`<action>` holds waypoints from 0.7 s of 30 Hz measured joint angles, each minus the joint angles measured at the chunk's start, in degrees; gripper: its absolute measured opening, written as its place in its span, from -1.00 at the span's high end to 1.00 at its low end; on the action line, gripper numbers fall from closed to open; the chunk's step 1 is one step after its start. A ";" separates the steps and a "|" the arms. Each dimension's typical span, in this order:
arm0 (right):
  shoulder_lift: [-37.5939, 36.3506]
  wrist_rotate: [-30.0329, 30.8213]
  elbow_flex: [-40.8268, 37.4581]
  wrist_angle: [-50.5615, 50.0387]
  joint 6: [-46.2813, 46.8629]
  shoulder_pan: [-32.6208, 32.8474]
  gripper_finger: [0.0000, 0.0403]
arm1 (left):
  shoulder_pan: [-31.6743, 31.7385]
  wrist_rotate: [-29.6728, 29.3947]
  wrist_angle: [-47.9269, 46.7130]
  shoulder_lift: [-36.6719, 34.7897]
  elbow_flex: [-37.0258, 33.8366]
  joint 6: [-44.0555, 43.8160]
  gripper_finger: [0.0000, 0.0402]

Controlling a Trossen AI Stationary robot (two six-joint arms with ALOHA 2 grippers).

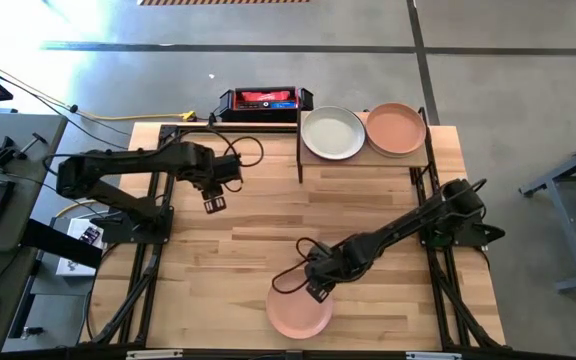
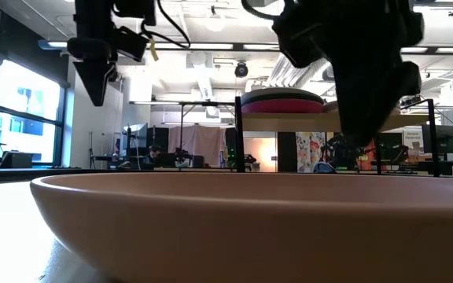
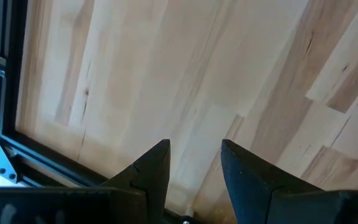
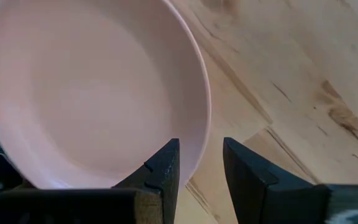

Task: Place and stack plates onto a shelf
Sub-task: Stack the light pink plate on top of the light gray plate

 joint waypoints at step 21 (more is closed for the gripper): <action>6.83 -1.45 0.00 2.58 0.53 0.03 0.49 | 0.00 -0.04 4.12 -1.38 -3.81 0.92 0.35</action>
